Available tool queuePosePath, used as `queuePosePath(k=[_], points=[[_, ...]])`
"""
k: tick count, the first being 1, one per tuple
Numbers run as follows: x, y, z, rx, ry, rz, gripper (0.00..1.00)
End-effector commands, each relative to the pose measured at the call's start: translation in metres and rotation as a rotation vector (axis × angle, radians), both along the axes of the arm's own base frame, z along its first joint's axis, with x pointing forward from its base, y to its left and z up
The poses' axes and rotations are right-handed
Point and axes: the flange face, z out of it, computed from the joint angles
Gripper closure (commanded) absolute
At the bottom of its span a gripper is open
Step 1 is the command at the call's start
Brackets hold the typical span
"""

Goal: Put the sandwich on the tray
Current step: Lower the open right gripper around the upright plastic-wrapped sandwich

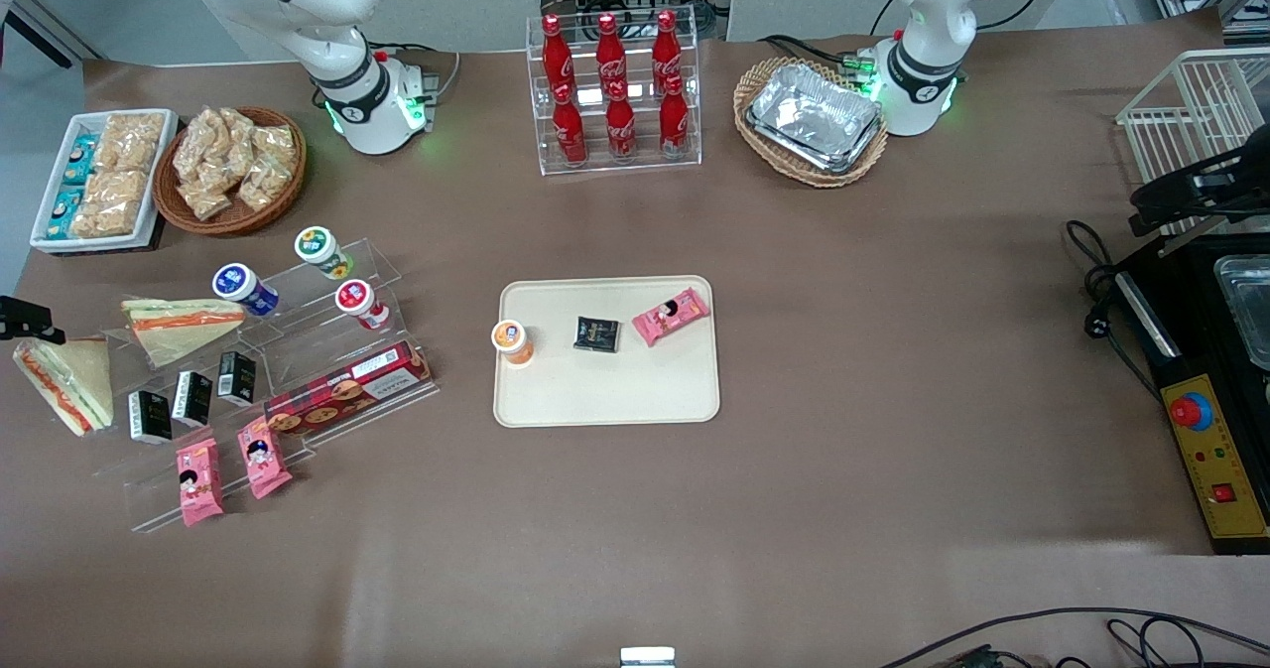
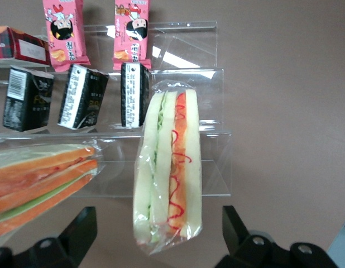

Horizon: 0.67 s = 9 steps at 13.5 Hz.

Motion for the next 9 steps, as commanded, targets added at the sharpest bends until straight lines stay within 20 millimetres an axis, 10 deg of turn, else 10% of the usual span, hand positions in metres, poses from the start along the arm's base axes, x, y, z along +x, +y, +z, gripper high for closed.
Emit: queuePosePath(k=[1, 9], points=[[0.001, -0.007, -0.011, -0.011, -0.024, 0.033, 0.0], [0.001, -0.018, -0.029, -0.019, -0.017, 0.034, 0.06]])
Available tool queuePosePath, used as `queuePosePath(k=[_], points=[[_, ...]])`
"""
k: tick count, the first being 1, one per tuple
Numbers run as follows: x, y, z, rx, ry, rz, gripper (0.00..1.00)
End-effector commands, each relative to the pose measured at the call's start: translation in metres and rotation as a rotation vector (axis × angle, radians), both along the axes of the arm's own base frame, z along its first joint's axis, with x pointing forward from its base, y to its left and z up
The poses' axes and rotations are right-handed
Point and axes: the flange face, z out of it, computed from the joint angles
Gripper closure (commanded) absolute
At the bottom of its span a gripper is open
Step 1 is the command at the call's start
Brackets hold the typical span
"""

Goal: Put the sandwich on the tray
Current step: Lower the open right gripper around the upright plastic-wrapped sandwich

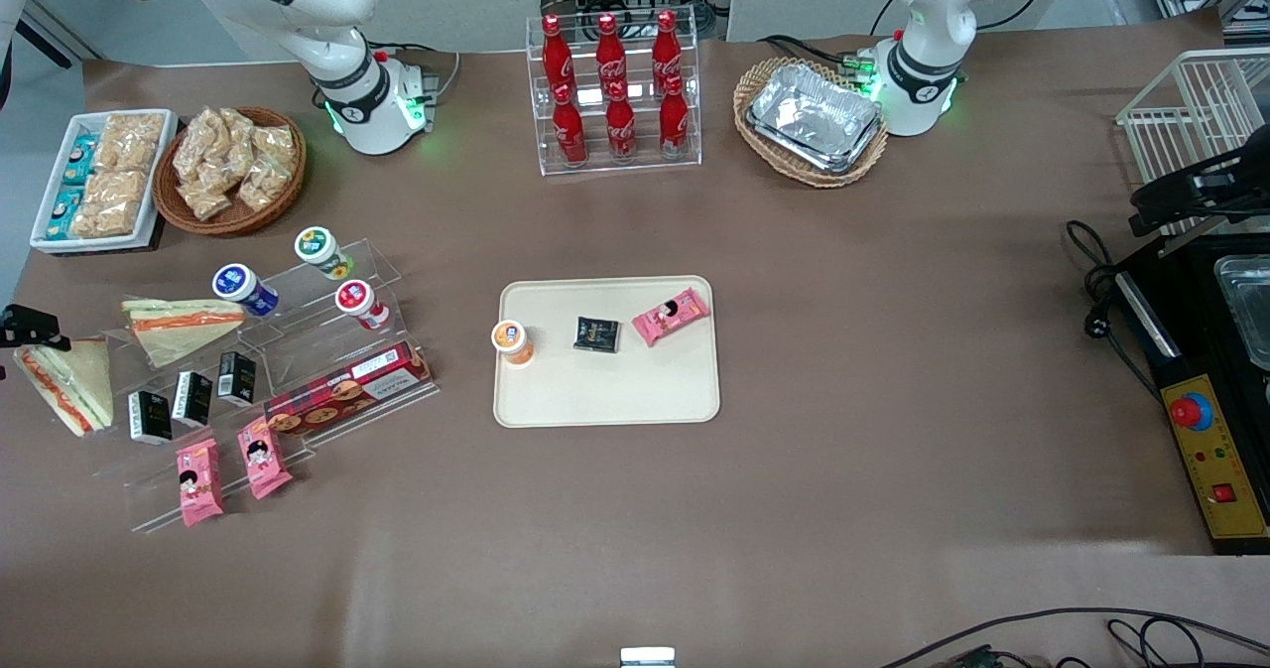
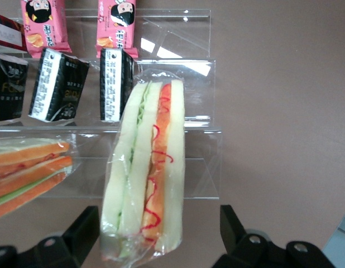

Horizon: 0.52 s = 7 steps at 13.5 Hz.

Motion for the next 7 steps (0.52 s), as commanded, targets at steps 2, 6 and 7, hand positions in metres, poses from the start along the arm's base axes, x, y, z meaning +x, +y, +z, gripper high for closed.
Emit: queuePosePath(k=[2, 6, 7], points=[[-0.002, -0.006, -0.011, 0.014, -0.014, 0.004, 0.11], [-0.005, -0.001, -0.02, 0.03, 0.001, -0.002, 0.25], [-0.007, 0.0, -0.025, 0.038, 0.008, -0.009, 0.35]])
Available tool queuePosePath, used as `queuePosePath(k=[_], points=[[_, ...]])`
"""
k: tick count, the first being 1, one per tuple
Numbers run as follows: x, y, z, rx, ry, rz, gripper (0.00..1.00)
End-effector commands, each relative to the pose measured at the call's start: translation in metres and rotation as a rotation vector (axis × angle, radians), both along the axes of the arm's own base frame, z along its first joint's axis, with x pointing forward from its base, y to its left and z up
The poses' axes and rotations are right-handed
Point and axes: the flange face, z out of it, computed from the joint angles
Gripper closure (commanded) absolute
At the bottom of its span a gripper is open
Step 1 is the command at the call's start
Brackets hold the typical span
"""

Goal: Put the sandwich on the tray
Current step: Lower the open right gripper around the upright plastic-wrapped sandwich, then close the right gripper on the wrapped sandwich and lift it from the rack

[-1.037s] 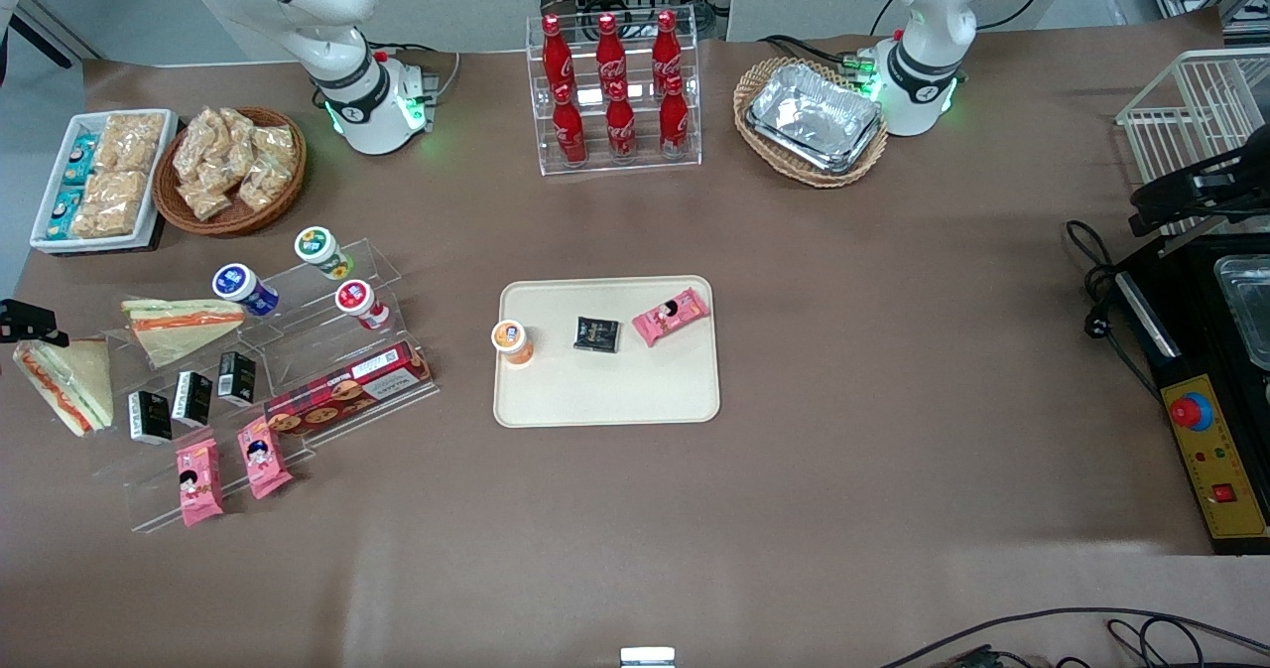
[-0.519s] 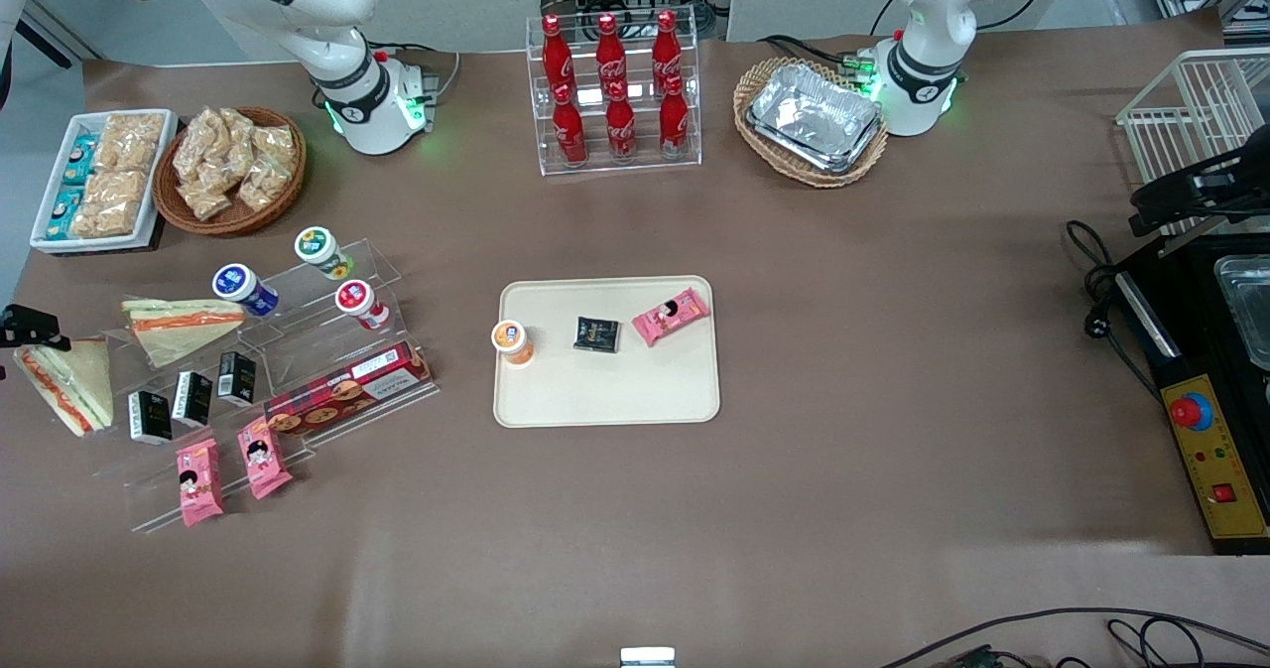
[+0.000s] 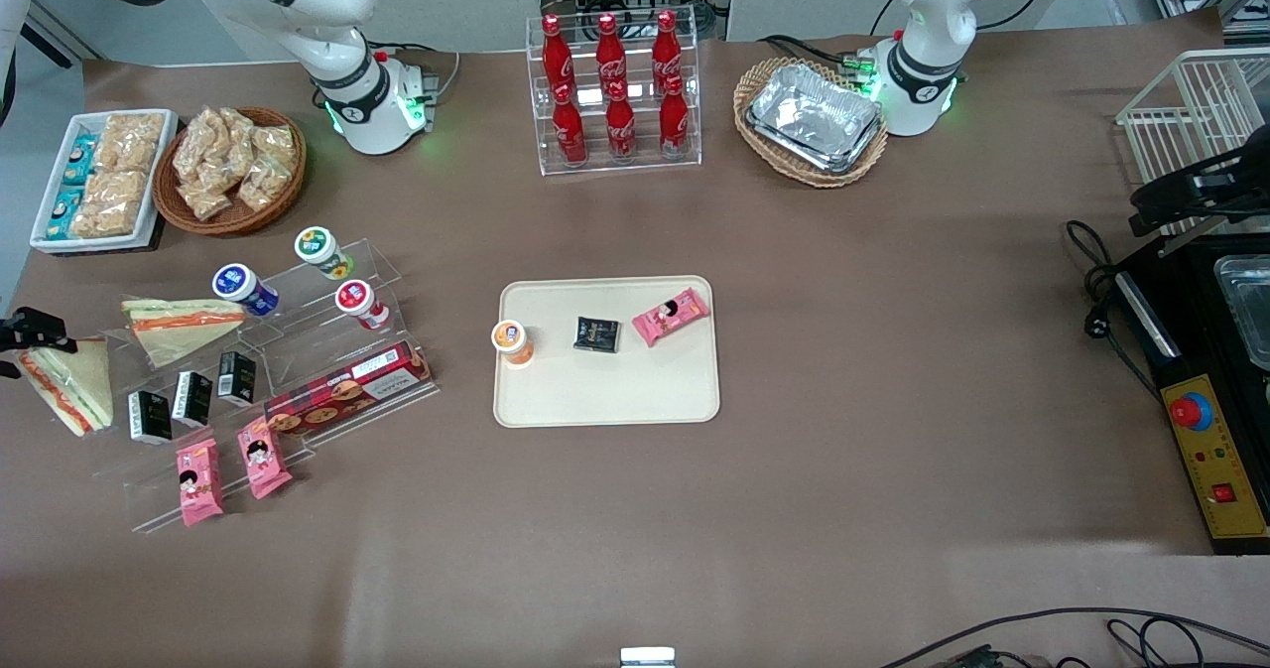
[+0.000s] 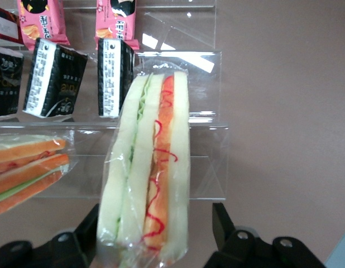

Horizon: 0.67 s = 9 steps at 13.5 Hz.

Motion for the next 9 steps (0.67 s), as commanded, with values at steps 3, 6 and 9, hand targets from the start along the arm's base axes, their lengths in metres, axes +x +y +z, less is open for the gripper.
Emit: queuePosePath(k=[3, 6, 9], points=[[-0.006, 0.004, -0.015, 0.042, -0.008, -0.01, 0.9], [0.002, 0.014, 0.004, 0.039, -0.039, 0.009, 1.0], [0.02, 0.05, 0.066, 0.035, -0.118, 0.071, 1.0]])
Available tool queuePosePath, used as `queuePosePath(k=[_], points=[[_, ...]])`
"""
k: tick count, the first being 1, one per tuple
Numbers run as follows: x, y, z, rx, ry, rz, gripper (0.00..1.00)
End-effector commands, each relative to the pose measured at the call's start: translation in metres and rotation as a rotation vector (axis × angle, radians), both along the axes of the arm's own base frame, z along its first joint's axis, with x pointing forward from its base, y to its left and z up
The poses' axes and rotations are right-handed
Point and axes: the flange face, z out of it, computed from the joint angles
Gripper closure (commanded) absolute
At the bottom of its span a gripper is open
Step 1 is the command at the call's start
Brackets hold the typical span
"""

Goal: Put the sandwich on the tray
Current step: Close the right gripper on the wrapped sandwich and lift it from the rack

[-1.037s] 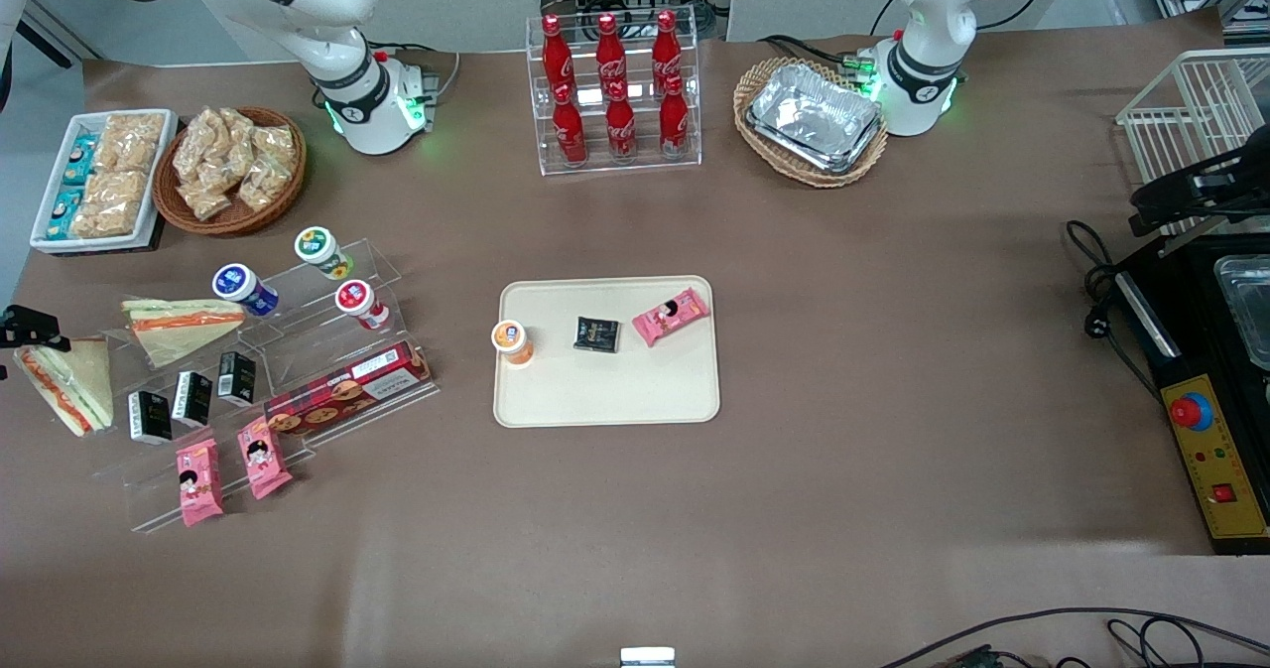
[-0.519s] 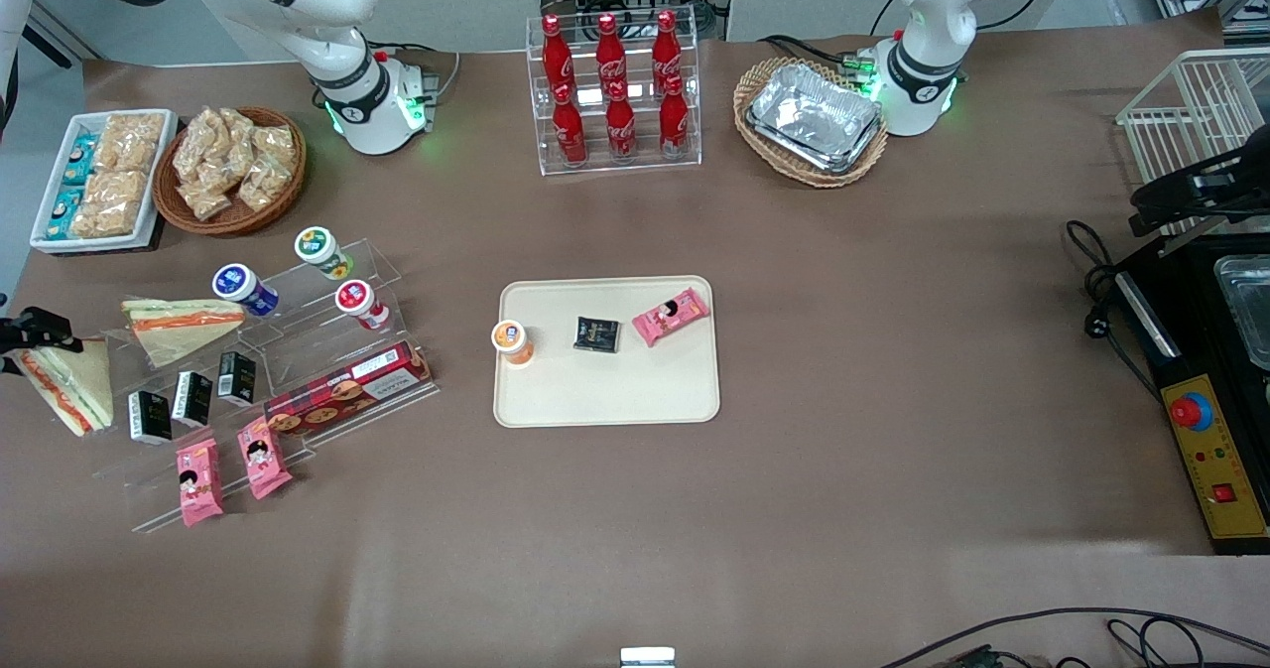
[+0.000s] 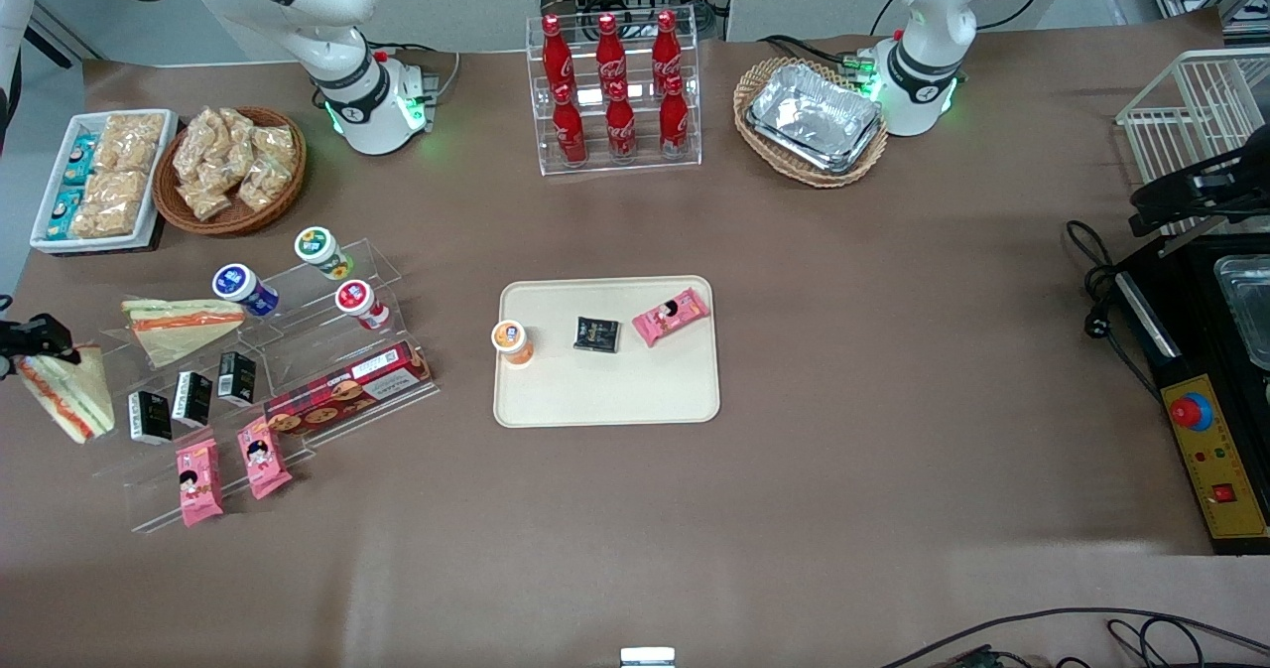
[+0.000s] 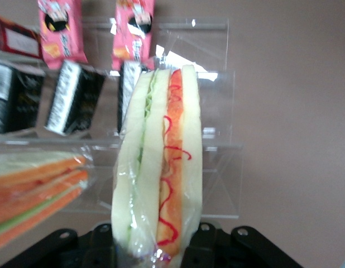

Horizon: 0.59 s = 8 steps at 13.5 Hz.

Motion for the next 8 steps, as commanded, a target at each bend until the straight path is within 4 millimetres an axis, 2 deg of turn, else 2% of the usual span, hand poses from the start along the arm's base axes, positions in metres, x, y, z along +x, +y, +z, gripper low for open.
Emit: queuePosePath(k=[1, 3, 4, 6, 8], points=[[0.015, 0.044, 0.083, 0.024, -0.103, 0.039, 1.0], [0.023, 0.072, 0.129, 0.008, -0.058, -0.026, 1.0], [0.029, 0.094, 0.151, -0.019, -0.028, -0.069, 1.0], [0.031, 0.136, 0.171, -0.008, 0.029, -0.148, 1.0], [0.023, 0.187, 0.198, 0.018, 0.051, -0.26, 1.0]])
